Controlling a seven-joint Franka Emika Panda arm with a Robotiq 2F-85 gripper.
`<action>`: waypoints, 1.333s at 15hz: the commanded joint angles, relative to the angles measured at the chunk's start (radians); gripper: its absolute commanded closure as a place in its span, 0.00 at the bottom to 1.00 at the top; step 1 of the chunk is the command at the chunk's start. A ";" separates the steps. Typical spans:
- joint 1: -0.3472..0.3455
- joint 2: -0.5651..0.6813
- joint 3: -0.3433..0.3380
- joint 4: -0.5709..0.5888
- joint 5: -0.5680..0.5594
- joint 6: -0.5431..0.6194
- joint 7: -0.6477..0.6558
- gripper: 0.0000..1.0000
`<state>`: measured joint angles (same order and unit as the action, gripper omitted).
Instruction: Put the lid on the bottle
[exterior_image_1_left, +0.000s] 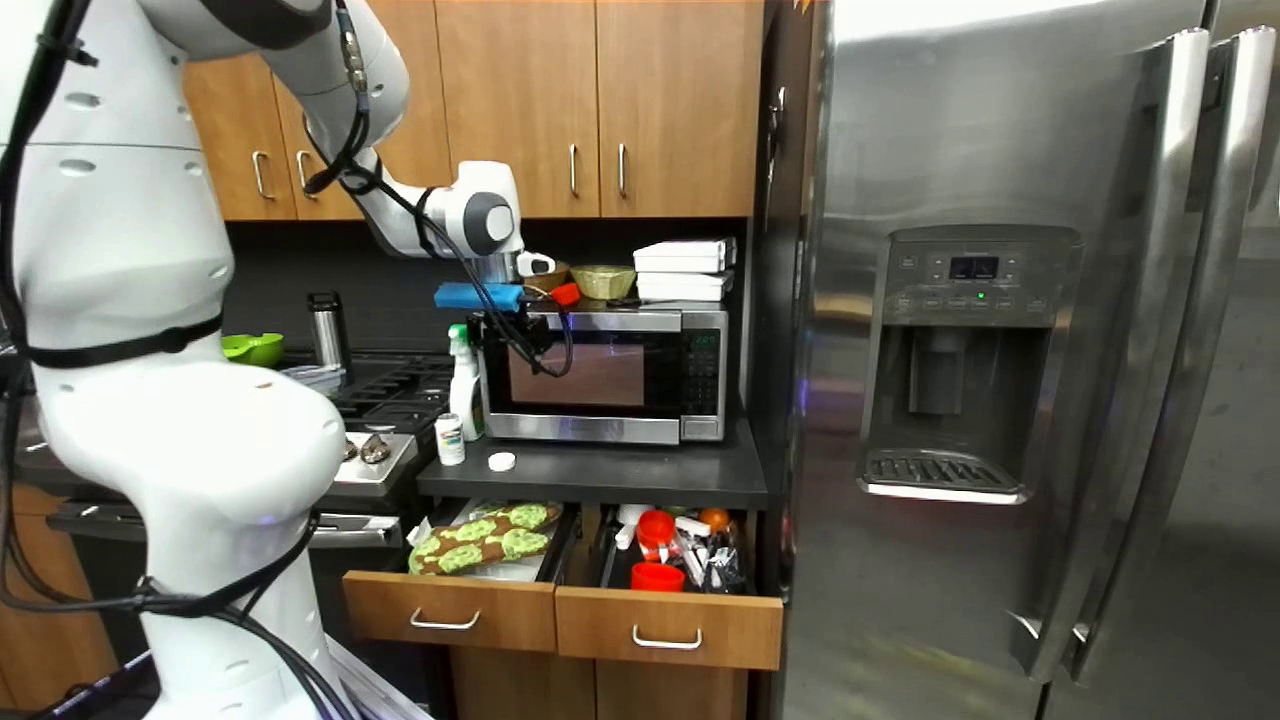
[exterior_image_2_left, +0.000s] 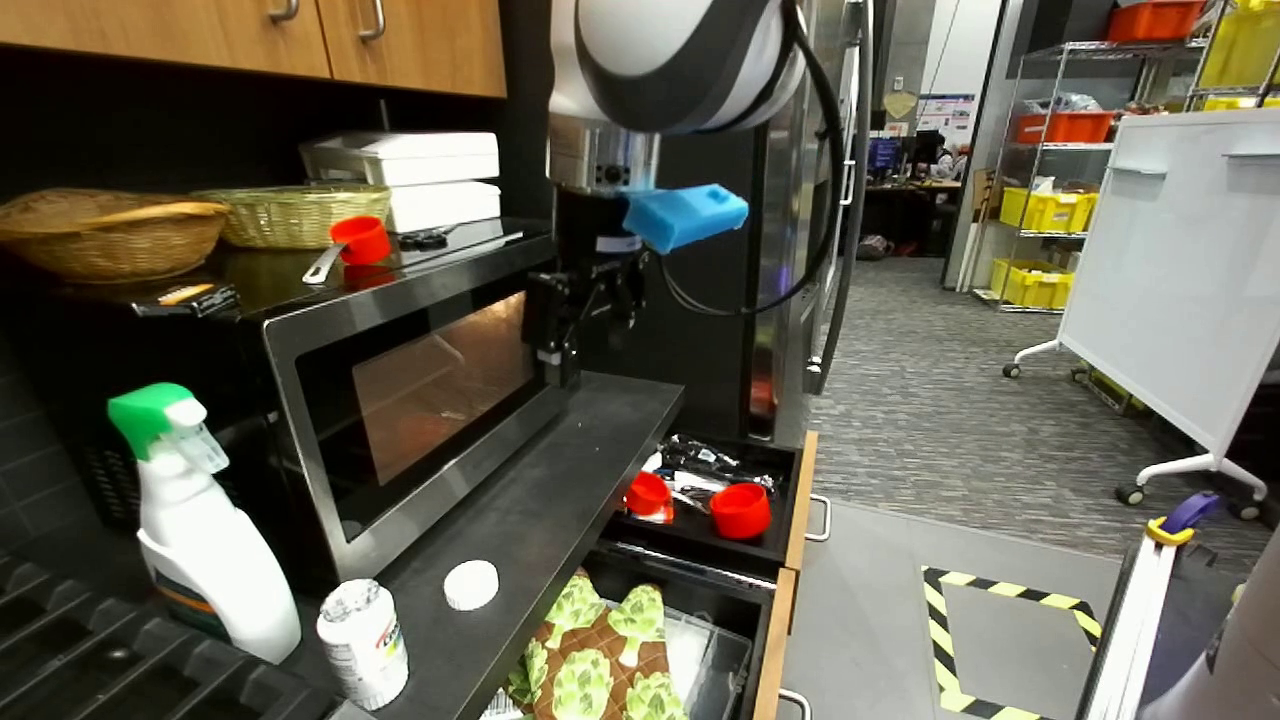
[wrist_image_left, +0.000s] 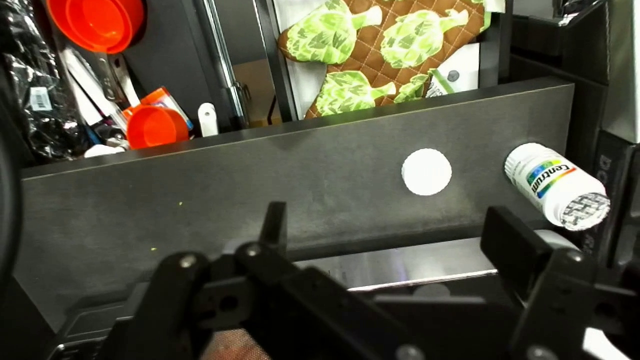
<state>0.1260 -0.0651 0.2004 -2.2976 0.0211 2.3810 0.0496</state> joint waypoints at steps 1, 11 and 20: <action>0.021 0.100 -0.009 0.067 -0.002 0.034 -0.036 0.00; 0.064 0.336 -0.030 0.215 -0.151 0.114 0.034 0.00; 0.139 0.482 -0.054 0.335 -0.156 0.088 0.162 0.00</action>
<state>0.2308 0.3754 0.1627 -2.0122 -0.1342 2.4888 0.1730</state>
